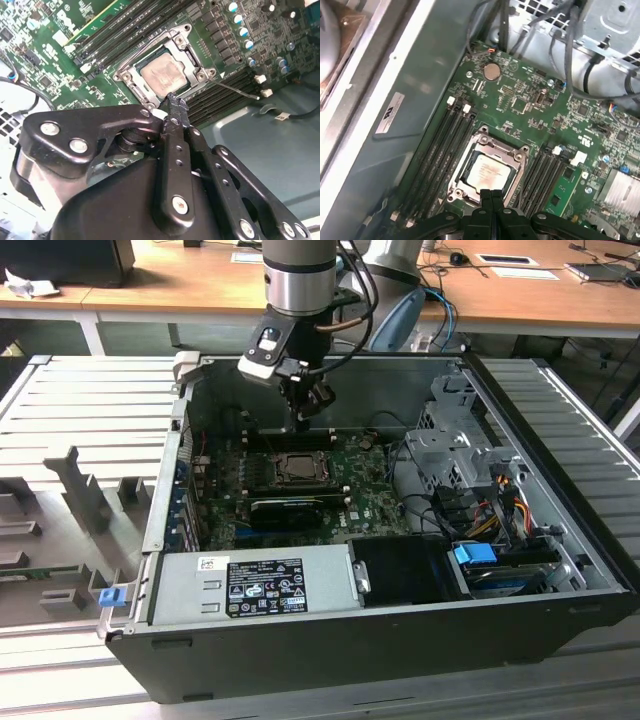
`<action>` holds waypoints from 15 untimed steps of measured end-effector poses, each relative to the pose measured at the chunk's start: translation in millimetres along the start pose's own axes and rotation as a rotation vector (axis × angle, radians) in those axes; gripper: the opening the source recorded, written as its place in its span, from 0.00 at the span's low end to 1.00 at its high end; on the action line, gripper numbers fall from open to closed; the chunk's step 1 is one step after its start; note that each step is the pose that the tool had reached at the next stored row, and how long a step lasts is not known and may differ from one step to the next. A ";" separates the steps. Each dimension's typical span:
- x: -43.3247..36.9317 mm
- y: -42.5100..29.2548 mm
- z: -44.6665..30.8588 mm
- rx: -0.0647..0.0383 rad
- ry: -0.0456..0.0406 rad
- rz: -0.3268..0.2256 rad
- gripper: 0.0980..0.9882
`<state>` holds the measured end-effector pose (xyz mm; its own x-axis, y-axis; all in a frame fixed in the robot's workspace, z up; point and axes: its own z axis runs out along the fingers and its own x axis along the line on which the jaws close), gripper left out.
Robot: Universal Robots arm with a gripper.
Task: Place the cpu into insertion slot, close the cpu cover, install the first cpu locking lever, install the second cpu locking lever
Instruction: 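Install the first cpu locking lever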
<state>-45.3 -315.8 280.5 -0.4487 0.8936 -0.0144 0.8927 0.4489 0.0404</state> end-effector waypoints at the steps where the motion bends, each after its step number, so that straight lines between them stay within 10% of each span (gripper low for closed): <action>1: 0.0 0.0 0.0 0.000 0.0004 -0.009 0.01; 15: 0.0 0.0 0.2 -0.002 0.0062 -0.152 0.01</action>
<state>-45.3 -315.8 280.3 -0.5786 0.8155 -0.0144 0.8146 0.5786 0.0405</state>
